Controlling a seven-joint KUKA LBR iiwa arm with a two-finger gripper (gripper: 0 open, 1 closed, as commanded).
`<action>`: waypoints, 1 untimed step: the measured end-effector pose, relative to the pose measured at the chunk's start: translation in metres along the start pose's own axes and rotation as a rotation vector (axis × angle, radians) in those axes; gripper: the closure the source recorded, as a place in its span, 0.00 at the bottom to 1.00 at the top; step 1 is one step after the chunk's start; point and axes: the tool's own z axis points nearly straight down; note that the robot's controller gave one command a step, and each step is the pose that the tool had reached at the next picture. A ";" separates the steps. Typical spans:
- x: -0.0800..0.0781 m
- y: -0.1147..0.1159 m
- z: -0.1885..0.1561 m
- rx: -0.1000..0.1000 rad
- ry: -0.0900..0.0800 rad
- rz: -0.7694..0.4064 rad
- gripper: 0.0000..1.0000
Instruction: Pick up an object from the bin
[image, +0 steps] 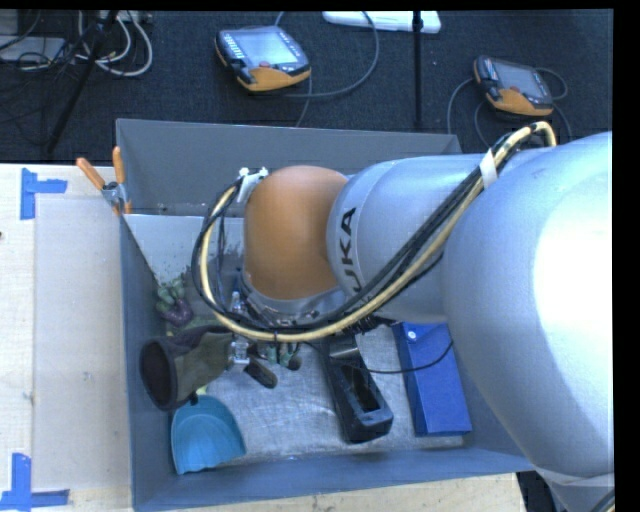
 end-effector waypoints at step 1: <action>0.000 0.000 -0.015 -0.001 -0.002 0.000 1.00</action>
Offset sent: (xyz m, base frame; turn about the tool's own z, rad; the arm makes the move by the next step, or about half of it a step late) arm 0.0001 0.0000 0.0321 0.0000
